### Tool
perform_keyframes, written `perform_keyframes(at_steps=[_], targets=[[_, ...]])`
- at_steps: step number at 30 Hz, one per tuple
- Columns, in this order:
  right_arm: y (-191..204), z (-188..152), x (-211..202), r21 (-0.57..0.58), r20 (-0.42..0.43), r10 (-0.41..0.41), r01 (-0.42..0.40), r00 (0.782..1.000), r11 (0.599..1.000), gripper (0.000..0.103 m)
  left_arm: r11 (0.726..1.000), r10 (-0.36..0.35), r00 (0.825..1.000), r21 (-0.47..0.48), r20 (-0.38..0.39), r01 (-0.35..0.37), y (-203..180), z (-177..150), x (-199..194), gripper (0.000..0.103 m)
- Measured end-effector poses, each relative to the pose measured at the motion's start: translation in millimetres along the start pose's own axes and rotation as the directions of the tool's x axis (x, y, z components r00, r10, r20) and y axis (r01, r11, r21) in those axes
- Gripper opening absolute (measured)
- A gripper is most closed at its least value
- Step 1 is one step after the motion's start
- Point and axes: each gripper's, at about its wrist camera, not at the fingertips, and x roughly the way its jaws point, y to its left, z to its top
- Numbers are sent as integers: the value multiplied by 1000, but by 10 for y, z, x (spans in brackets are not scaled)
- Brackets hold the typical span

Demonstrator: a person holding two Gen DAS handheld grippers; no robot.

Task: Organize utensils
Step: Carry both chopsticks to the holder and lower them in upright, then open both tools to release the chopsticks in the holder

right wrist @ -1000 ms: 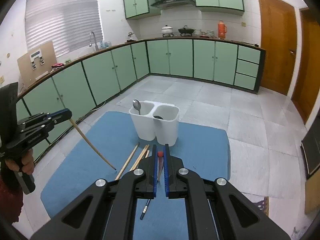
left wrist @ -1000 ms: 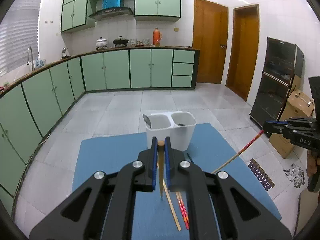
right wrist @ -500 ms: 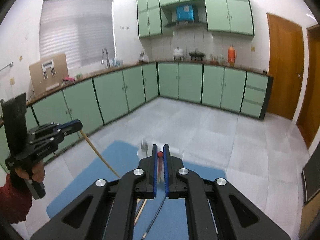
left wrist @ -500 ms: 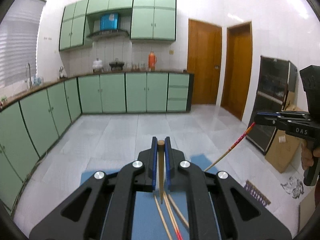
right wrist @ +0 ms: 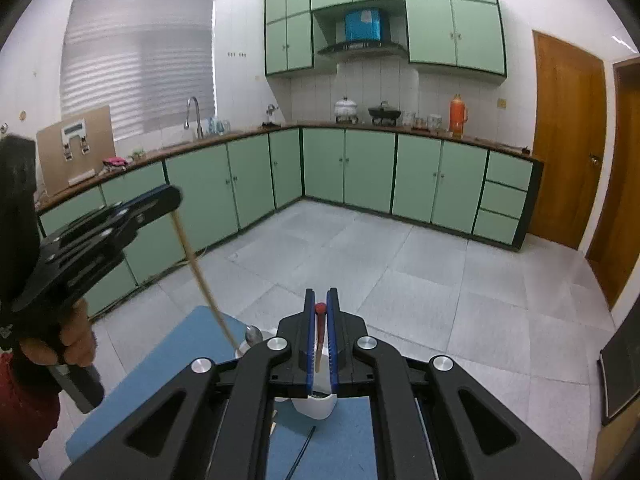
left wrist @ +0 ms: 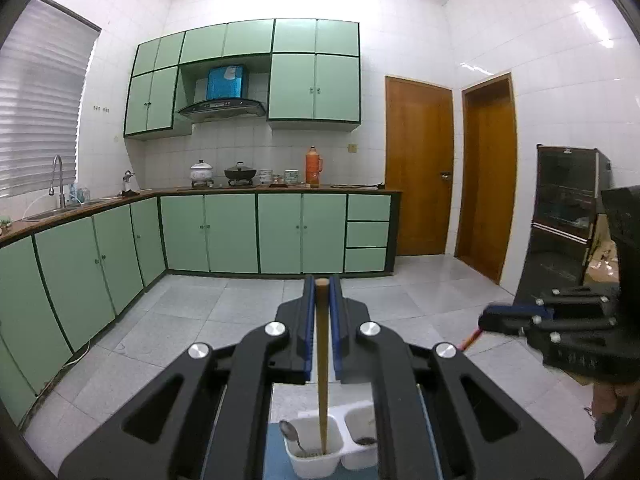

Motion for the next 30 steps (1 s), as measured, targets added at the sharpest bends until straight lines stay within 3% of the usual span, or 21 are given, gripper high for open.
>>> perform_keyframes(at_steps=[4, 11, 12, 15, 17, 19, 25, 30], targets=[[10, -132, 330, -10, -41, -6, 5, 999, 1000, 5, 1000, 16, 999, 5, -35, -16, 18, -208, 340, 6], [-42, -386, 620, 11, -92, 0, 1, 996, 1000, 6, 1000, 25, 986, -2, -162, -26, 147, -644, 684, 8], [-50, -429, 642, 16, -101, 4, -2, 995, 1000, 6, 1000, 28, 984, -2, -176, -29, 174, -692, 693, 11], [-53, -529, 686, 21, -127, 13, -10, 992, 1000, 6, 999, 36, 980, -11, -195, -39, 270, -790, 640, 35], [-64, -580, 673, 32, -129, 15, -11, 992, 999, 9, 999, 39, 979, -19, -199, -44, 331, -833, 551, 41], [-61, -626, 613, 37, -127, 16, -11, 992, 999, 18, 999, 42, 979, -25, -202, -48, 362, -851, 455, 50], [-62, -744, 299, 54, -74, -25, 29, 997, 998, 54, 996, 70, 977, -35, -201, -79, 439, -931, 37, 65], [-21, -972, -31, 78, -35, -73, 75, 997, 994, 77, 993, 93, 972, -51, -215, -106, 455, -1137, -409, 78]])
